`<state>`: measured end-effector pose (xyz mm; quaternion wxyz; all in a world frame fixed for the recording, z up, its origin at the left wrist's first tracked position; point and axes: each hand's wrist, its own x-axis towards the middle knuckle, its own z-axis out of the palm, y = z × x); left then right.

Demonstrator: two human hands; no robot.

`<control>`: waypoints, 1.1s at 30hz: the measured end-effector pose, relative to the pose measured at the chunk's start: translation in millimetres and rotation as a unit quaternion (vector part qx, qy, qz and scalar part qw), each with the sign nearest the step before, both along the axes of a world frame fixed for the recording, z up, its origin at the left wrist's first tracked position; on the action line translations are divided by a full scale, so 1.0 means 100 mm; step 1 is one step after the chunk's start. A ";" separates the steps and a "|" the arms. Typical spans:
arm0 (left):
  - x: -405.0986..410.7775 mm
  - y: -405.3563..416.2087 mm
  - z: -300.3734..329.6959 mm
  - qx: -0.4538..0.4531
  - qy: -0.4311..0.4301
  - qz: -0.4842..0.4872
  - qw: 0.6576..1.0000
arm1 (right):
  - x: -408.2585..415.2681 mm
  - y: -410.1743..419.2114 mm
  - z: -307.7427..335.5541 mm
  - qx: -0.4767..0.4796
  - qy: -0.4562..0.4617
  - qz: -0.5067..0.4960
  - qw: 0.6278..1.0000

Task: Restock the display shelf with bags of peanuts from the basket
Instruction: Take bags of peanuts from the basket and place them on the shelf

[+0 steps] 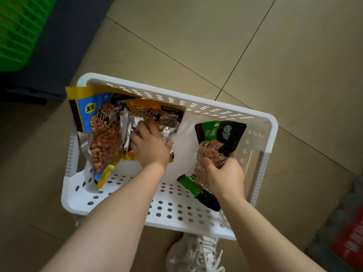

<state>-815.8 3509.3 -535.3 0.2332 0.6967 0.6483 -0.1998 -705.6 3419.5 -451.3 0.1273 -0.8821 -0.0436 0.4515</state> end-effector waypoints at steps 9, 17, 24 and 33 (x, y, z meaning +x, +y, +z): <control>-0.11 0.16 0.96 -0.179 -0.080 -0.071 0.978 | 0.03 -0.06 0.78 0.049 0.061 -0.050 0.996; -0.20 0.27 2.29 -0.277 -0.332 0.119 0.894 | 0.03 0.21 1.90 0.095 0.058 -0.013 0.994; -0.19 0.50 3.33 -0.248 -0.337 0.115 0.901 | 0.00 0.47 2.91 0.140 0.080 0.033 0.986; -0.67 0.72 5.38 0.035 -0.182 -0.010 0.983 | 0.16 1.01 4.74 0.143 -0.009 0.240 0.960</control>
